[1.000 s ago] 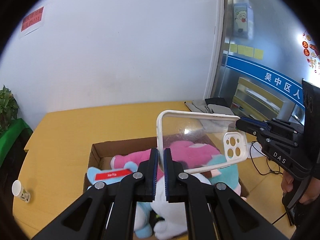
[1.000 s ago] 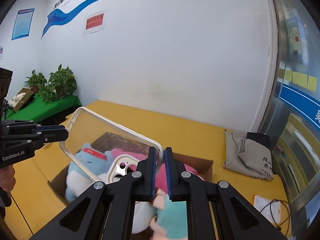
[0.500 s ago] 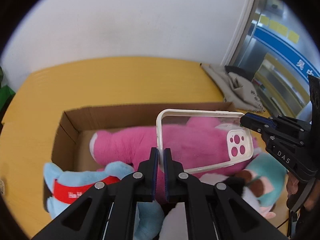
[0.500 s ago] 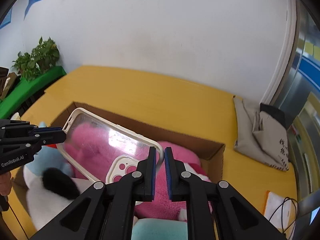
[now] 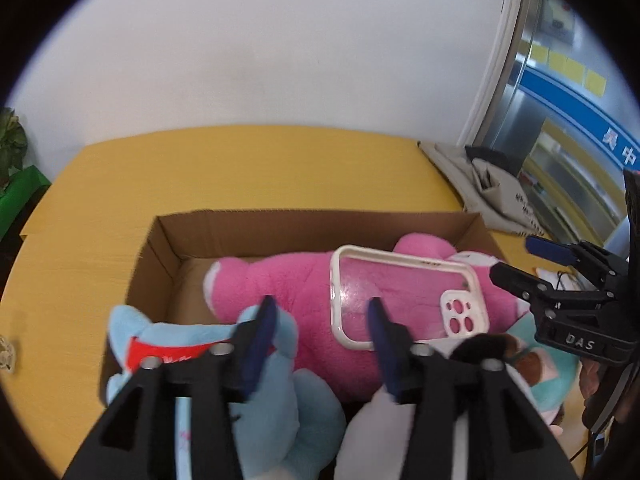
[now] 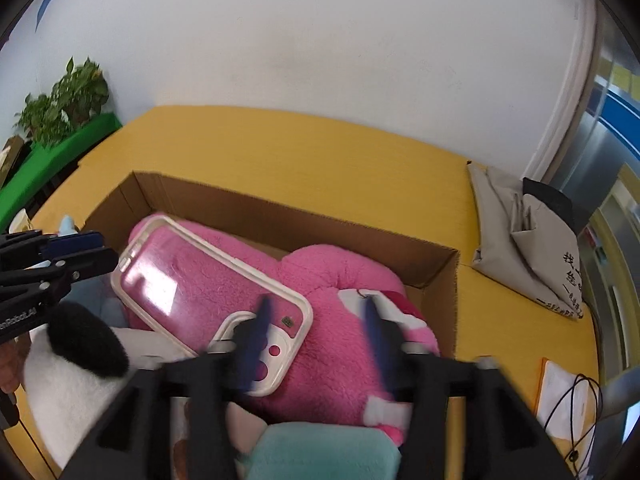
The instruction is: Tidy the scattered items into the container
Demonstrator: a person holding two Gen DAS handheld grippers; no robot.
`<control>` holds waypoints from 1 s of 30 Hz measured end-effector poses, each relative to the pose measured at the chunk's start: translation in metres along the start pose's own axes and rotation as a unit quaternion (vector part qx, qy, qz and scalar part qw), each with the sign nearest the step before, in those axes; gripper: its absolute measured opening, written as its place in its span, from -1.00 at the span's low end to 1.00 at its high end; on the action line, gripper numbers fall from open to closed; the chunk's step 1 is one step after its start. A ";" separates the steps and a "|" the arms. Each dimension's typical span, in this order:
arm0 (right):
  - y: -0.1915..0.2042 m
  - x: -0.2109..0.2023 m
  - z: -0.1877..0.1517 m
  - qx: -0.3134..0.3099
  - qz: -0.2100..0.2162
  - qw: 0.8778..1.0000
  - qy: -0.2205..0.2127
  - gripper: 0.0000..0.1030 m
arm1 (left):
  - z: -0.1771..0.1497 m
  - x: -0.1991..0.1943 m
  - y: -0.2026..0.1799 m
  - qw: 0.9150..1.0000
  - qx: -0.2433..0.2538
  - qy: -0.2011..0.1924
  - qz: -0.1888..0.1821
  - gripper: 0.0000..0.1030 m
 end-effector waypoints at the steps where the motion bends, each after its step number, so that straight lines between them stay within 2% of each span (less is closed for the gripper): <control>1: -0.002 -0.013 0.001 0.007 -0.007 1.000 -0.016 0.69 | 0.001 -0.011 0.001 1.000 0.004 -0.012 -0.002 0.16; 3: -0.004 -0.041 0.003 0.020 -0.010 0.999 -0.047 0.75 | -0.002 -0.043 0.002 0.999 0.022 -0.040 -0.001 0.18; 5: -0.001 -0.072 0.001 0.030 -0.007 0.996 -0.078 0.86 | -0.008 -0.068 0.000 0.997 0.032 -0.067 0.005 0.44; 6: 0.002 -0.089 -0.001 0.034 -0.006 0.995 -0.091 0.92 | -0.014 -0.083 0.001 0.996 0.033 -0.084 0.008 0.51; 7: 0.007 -0.105 -0.005 0.036 -0.003 0.994 -0.104 1.00 | -0.022 -0.099 0.002 0.994 0.034 -0.102 0.009 0.53; 12: 0.051 -0.166 -0.037 0.011 0.000 0.991 -0.131 1.00 | -0.072 -0.162 0.003 0.989 0.034 -0.145 0.004 0.53; 16: 0.081 -0.196 -0.079 0.029 -0.012 0.989 -0.145 1.00 | -0.110 -0.184 0.014 0.990 0.019 -0.141 0.017 0.53; 20: 0.099 -0.207 -0.123 0.066 -0.001 0.989 -0.135 1.00 | -0.138 -0.194 0.023 0.991 0.002 -0.130 0.032 0.53; 24: 0.106 -0.222 -0.149 0.078 -0.010 0.989 -0.123 1.00 | -0.159 -0.202 0.020 0.993 -0.013 -0.112 0.022 0.53; 30: 0.116 -0.242 -0.181 0.075 -0.027 0.991 -0.107 1.00 | -0.194 -0.220 0.002 0.993 0.014 -0.116 0.019 0.53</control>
Point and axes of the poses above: each gripper's, at about its wrist camera, not at the fingertips, and x roughly the way its jaws point, y to its left, z to its top, the point moved 6 cm from there along x, roughly the way its jaws point, and after that the axes turned 13 degrees about -x, right-handed, at the moved point
